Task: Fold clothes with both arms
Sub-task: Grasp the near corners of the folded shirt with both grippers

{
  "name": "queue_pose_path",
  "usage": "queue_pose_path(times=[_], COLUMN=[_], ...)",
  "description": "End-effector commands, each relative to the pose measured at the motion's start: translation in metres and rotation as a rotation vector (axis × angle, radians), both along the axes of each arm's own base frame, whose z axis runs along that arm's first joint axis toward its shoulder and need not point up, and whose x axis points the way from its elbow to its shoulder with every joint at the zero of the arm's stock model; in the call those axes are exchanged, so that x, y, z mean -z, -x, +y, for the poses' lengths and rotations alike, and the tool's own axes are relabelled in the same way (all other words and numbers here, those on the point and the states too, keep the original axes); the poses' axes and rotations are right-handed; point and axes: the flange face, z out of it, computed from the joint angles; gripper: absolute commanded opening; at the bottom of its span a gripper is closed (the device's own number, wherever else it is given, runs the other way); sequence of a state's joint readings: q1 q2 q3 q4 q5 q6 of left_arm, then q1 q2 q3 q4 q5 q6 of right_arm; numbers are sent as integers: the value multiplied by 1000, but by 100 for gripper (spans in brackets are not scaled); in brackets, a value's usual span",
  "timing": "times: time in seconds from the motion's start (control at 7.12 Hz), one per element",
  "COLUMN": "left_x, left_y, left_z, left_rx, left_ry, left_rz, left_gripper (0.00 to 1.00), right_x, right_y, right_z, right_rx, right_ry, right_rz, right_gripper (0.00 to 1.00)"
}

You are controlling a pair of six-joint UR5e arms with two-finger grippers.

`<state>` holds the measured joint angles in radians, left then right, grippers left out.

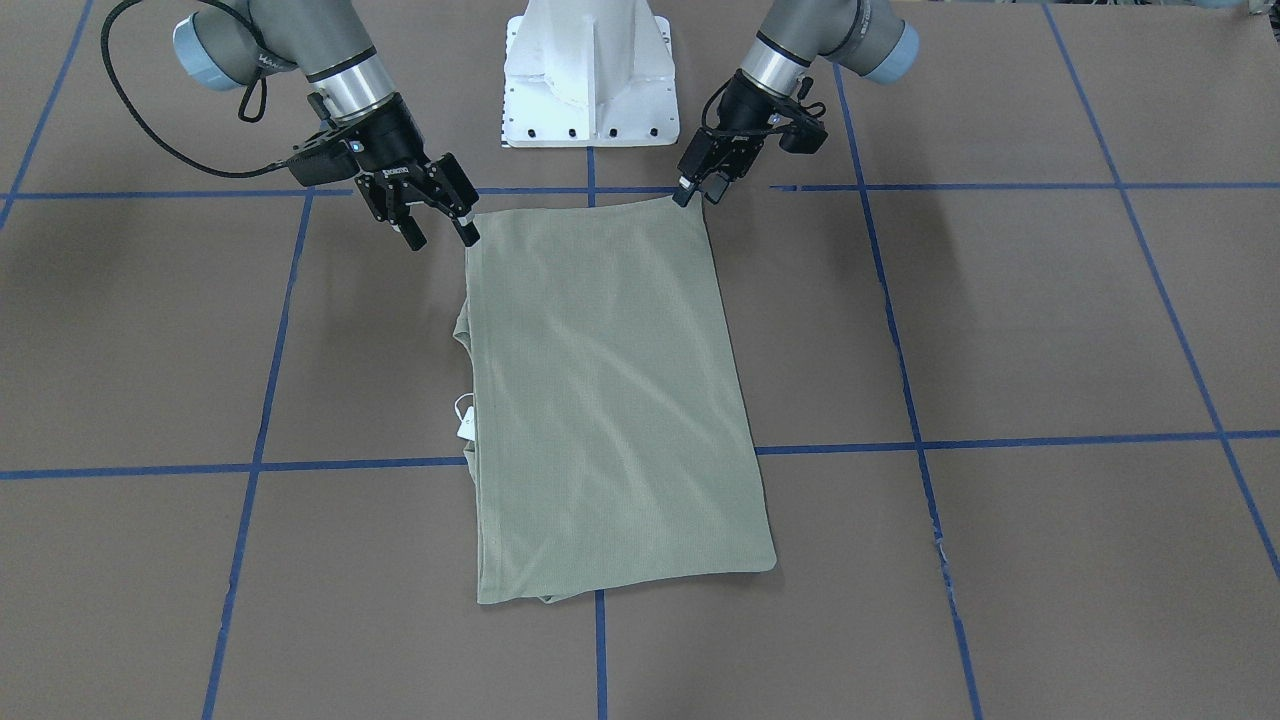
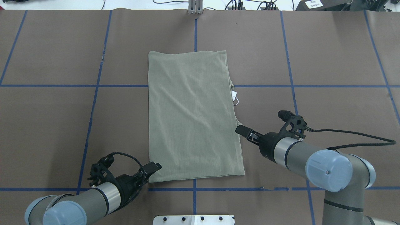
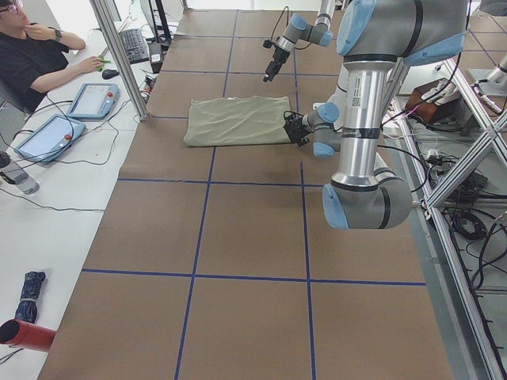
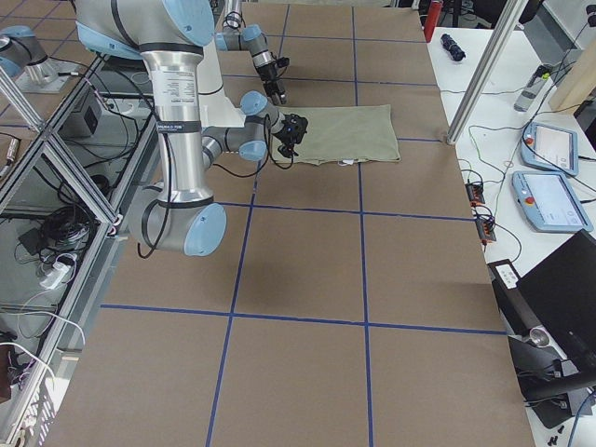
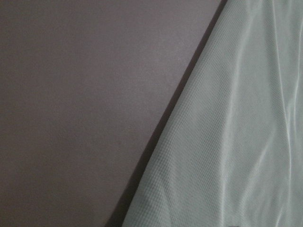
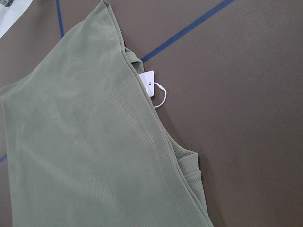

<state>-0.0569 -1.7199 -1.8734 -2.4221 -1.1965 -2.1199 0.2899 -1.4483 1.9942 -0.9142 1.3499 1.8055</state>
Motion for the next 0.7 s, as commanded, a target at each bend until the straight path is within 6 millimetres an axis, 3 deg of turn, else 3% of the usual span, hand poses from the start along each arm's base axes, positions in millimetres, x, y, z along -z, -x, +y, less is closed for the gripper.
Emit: queue_pose_path(times=[0.0, 0.28, 0.42, 0.56], left_x=[-3, 1, 7, 7], left_y=[-12, -16, -18, -18], left_z=[3, 3, 3, 3], left_rx=[-6, -8, -7, 3], left_ry=[1, 0, 2, 15], left_rz=[-10, -2, 10, 18], left_gripper=[89, 86, 74, 54], right_x=[0, 1, 1, 2], right_y=[0, 1, 1, 1], right_z=[1, 1, 1, 1], right_rx=[2, 2, 2, 3], right_ry=[0, 0, 0, 0], right_rz=[0, -2, -2, -3], right_gripper=[100, 100, 100, 100])
